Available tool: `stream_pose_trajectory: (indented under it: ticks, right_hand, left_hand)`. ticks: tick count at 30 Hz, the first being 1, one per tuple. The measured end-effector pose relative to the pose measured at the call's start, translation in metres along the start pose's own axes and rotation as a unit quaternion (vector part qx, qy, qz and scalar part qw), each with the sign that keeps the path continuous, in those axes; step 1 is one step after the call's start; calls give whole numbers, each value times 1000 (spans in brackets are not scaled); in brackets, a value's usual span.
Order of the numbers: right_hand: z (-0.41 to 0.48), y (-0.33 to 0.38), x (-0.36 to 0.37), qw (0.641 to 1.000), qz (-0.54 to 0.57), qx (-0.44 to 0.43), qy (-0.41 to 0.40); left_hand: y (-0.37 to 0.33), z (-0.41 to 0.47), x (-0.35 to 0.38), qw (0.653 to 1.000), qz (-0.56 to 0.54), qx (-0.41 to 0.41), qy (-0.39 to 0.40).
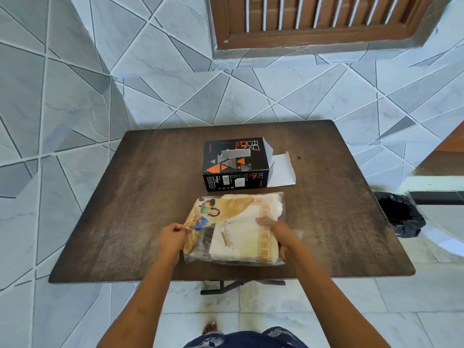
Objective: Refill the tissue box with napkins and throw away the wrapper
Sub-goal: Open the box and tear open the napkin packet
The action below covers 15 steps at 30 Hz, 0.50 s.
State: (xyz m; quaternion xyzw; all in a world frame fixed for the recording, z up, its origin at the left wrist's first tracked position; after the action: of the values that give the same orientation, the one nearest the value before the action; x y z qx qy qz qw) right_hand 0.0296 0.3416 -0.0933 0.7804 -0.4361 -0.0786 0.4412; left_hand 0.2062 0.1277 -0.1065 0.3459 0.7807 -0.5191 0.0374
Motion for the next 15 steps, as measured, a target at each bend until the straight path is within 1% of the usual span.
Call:
stream_pose_trajectory:
  ticks: [2, 7, 8, 9, 10, 11, 12, 13, 15]
  right_hand:
    - [-1, 3, -8, 1000, 9, -9, 9]
    - [-2, 15, -10, 999, 24, -23, 23]
    - [-1, 15, -9, 999, 22, -24, 23]
    - [0, 14, -6, 999, 20, -21, 22]
    - [0, 13, -5, 999, 22, -19, 22]
    - [1, 11, -2, 999, 23, -17, 23]
    - [2, 10, -1, 999, 23, -16, 24]
    - [2, 10, 0, 999, 21, -18, 26]
    - [-1, 14, 2, 999, 6, -31, 36]
  left_hand:
    - [0, 5, -22, 999, 17, -4, -50]
    - [-5, -6, -60, 977, 146, -4, -154]
    - [-9, -11, -59, 970, 165, 23, -176]
    - [-16, -18, -56, 961, 180, 84, -193]
    - [-25, -24, -48, 946, 191, 175, -194]
    - [-32, -30, -37, 926, 208, 264, -170]
    - [-34, -32, -22, 909, 236, 321, -120]
    - [-33, -31, -6, 901, 276, 331, -54]
    - [-18, -22, 15, 892, 365, 262, 55]
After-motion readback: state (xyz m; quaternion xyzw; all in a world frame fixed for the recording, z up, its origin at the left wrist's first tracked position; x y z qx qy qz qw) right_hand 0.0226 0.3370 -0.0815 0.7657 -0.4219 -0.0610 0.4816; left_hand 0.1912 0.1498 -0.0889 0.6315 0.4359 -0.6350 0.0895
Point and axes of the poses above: each hand's wrist, its own z-axis towards the middle knuckle, its own x-axis out of the palm, y = z × x, the point moved 5 cm from there along z, towards the middle knuckle, and after that the axes turned 2 degrees about y, right-handed, at the moved point
